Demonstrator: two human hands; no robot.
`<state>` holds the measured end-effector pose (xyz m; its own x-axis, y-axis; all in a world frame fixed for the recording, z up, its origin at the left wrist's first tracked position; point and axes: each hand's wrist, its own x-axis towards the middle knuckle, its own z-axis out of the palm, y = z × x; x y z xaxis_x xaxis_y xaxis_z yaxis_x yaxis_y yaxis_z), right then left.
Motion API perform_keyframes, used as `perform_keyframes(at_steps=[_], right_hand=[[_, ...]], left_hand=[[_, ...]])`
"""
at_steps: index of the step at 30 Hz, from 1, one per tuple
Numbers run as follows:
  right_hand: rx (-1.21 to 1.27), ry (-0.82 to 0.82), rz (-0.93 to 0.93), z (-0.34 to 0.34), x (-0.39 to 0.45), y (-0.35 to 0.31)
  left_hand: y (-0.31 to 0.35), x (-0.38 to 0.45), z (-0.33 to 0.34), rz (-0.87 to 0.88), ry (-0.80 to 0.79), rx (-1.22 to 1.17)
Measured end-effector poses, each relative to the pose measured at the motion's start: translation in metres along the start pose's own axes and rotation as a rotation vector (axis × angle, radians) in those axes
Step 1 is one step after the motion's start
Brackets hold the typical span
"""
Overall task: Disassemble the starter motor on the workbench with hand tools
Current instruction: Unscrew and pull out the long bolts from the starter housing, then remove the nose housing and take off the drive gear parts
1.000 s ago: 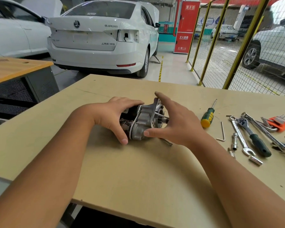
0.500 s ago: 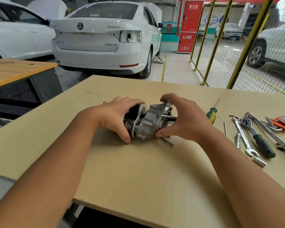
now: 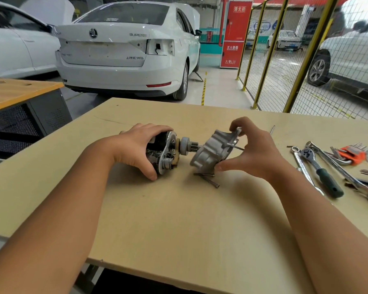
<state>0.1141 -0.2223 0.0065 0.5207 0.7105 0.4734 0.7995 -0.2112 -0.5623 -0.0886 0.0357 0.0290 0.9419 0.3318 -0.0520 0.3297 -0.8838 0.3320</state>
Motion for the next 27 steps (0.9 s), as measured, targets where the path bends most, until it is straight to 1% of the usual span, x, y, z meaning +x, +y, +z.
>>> perform_keyframes(at_steps=[5,8,9,11,13,16,18,21,24,27], right_hand=[[0.052,0.146,0.168,0.007,0.000,0.007],[0.070,0.272,0.298,0.009,0.002,0.006],[0.077,0.317,0.339,0.008,0.003,0.006],[0.100,0.378,0.413,0.005,0.004,0.007],[0.120,0.395,0.452,0.003,0.006,0.009],[0.056,0.405,0.416,0.007,0.009,0.012],[0.033,0.427,0.390,0.011,0.011,0.012],[0.029,0.446,0.431,0.011,0.013,0.013],[0.027,0.417,0.451,0.009,0.012,0.015],[0.038,0.370,0.446,0.009,0.013,0.013]], left_hand=[[-0.012,-0.001,-0.001,-0.070,0.047,-0.016],[-0.021,-0.001,-0.001,-0.090,0.091,-0.036],[-0.023,0.000,0.000,-0.108,0.130,-0.075],[-0.021,0.006,0.004,-0.174,0.257,-0.118],[-0.016,0.014,0.011,-0.240,0.383,-0.049],[-0.010,0.019,0.018,-0.264,0.453,-0.004],[-0.010,0.019,0.018,-0.265,0.462,-0.022],[-0.012,0.021,0.018,-0.275,0.438,-0.031],[-0.010,0.025,0.017,-0.286,0.412,-0.043],[-0.007,0.028,0.018,-0.292,0.429,-0.014]])
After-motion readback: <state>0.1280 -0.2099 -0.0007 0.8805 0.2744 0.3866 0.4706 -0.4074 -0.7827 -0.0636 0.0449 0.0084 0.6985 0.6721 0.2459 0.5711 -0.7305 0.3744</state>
